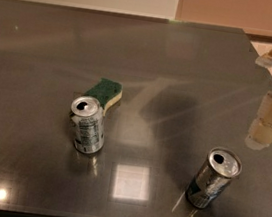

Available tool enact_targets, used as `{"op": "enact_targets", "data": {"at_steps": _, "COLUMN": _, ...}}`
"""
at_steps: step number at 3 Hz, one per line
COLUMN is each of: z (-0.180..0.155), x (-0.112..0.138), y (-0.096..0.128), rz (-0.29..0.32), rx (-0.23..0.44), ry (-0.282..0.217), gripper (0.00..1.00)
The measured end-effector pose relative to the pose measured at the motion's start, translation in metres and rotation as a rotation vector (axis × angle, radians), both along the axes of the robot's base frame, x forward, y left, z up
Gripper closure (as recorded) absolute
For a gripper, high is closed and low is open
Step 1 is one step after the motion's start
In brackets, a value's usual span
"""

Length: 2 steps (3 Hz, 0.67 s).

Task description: Move redbull can near 7up can

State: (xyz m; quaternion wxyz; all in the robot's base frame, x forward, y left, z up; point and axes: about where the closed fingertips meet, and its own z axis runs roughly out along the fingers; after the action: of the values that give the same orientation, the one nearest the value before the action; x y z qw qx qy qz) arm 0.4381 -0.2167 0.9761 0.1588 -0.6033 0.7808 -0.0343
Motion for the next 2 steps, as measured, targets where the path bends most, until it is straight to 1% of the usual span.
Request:
{"op": "enact_targets", "data": {"at_steps": 1, "z": 0.0004, "x": 0.0, "y": 0.0007, "rz": 0.007, "rx": 0.004, "ry": 0.0, "gripper": 0.0}}
{"op": "enact_targets", "data": {"at_steps": 2, "z": 0.0009, "x": -0.0003, "y": 0.0045, "rz": 0.04, "rx": 0.028, "ry": 0.01, "gripper": 0.0}}
